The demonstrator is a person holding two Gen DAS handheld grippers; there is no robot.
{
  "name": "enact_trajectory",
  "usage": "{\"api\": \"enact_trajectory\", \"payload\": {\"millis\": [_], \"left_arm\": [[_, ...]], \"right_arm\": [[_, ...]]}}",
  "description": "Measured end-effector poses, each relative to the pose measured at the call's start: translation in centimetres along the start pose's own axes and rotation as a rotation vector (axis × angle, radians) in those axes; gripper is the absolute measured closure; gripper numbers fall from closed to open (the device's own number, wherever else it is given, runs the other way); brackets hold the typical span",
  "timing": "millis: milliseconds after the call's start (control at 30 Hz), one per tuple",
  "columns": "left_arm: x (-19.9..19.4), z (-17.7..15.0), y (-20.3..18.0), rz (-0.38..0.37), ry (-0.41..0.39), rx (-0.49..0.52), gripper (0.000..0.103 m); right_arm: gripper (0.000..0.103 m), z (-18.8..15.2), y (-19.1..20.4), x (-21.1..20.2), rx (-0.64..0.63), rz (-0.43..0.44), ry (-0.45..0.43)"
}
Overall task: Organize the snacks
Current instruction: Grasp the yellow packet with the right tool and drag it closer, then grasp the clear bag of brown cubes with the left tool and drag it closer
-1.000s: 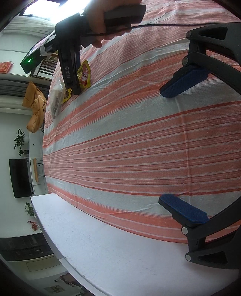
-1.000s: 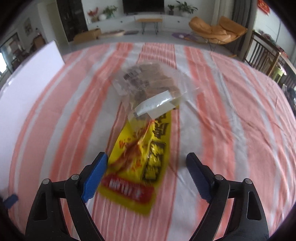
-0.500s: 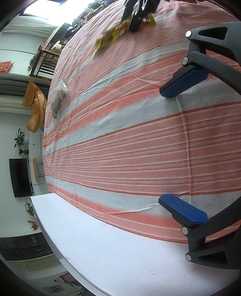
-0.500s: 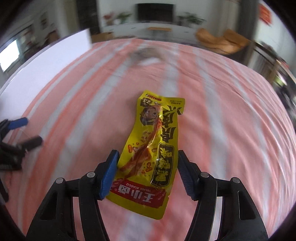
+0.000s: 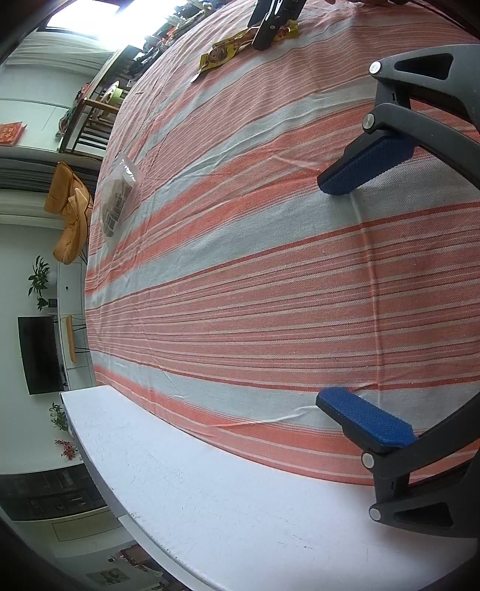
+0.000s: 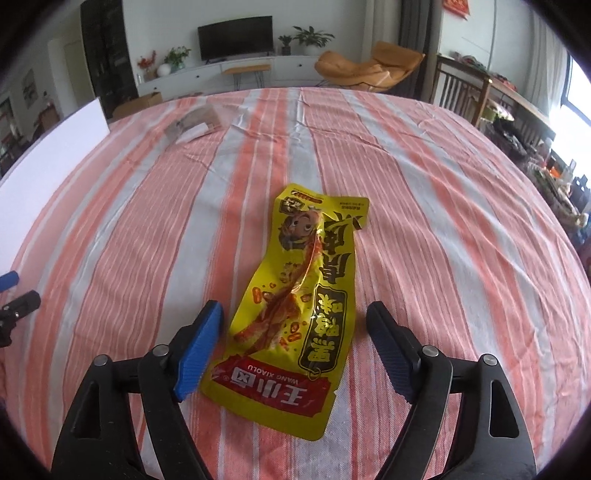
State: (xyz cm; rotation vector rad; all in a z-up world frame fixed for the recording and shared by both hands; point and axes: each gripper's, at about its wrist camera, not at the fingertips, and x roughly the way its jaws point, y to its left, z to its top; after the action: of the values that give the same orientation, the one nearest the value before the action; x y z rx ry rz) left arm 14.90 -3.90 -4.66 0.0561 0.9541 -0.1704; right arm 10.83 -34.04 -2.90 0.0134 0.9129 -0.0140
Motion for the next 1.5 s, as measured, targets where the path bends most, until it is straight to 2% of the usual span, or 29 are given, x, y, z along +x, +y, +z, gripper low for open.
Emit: {"api": "enact_trajectory", "payload": {"millis": [733, 833, 900, 933, 1000, 1033, 1133, 1200, 1333, 1500], "left_arm": [[0.0, 0.1, 0.0, 0.005, 0.001, -0.001, 0.000], [0.1, 0.6, -0.3, 0.034, 0.054, -0.044, 0.000], [0.7, 2.0, -1.3, -0.004, 0.131, -0.068, 0.000], [1.0, 3.5, -2.1, -0.084, 0.160, -0.092, 0.000], [1.3, 6.2, -3.4, -0.173, 0.169, -0.126, 0.000], [1.6, 8.5, -4.5, -0.205, 0.170, -0.139, 0.000], [3.8, 14.6, -6.7, -0.240, 0.203, -0.162, 0.000], [5.9, 18.0, -7.2, -0.242, 0.232, -0.212, 0.000], [9.9, 23.7, -7.2, -0.177, 0.220, -0.333, 0.001], [14.9, 26.7, -8.2, -0.151, 0.247, -0.421, 0.001]], "right_arm": [[0.019, 0.2, 0.4, 0.4, 0.006, 0.000, 0.002], [0.018, 0.2, 0.4, 0.4, 0.006, 0.001, 0.002], [0.018, 0.2, 0.4, 0.4, 0.006, 0.004, 0.002], [0.017, 0.1, 0.4, 0.4, 0.007, 0.006, 0.002], [0.017, 0.1, 0.4, 0.4, 0.006, 0.008, 0.003], [0.016, 0.1, 0.5, 0.4, 0.006, 0.009, 0.003], [0.015, 0.1, 0.6, 0.5, -0.001, 0.013, 0.005], [0.015, 0.1, 0.6, 0.5, -0.001, 0.013, 0.005], [0.015, 0.1, 0.6, 0.5, -0.001, 0.013, 0.005], [0.015, 0.1, 0.6, 0.5, -0.001, 0.013, 0.005]]}}
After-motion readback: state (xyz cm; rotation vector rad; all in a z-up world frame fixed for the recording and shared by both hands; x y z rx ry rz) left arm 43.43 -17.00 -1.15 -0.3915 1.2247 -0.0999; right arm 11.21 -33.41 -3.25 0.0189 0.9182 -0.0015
